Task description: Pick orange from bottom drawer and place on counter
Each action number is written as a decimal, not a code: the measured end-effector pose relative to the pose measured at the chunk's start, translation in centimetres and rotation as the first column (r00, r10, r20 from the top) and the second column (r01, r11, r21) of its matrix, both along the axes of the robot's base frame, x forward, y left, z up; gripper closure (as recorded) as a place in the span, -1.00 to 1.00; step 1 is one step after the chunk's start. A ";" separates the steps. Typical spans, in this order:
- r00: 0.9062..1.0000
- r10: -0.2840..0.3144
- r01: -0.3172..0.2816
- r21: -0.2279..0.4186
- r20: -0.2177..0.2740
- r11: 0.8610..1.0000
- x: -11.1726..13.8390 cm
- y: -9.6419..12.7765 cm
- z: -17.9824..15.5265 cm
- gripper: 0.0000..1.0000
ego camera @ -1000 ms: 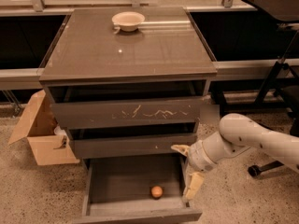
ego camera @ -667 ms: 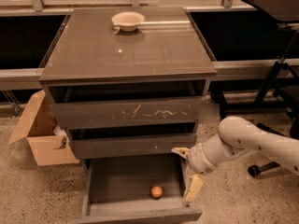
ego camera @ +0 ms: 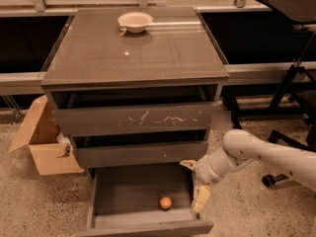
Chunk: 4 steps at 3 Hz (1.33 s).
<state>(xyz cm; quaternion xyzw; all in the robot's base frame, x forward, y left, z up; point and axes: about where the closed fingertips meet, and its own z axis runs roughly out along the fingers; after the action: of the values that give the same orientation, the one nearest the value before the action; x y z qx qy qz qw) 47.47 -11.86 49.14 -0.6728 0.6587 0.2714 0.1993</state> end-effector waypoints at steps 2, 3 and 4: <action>0.997 0.058 -0.056 0.046 -0.044 0.997 1.7 0.4 -9.3 -1.00; 0.998 0.055 -0.051 0.083 -0.037 0.995 2.5 0.7 -13.2 -1.00; 0.999 -0.009 0.012 0.109 -0.036 0.994 4.1 0.8 -17.9 -1.00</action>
Offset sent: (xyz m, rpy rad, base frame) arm 0.0271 0.0030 -0.1433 0.0819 0.0622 0.0776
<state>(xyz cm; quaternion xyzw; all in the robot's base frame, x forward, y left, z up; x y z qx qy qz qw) 51.57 -11.08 31.24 -0.6525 0.6499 0.3178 0.2255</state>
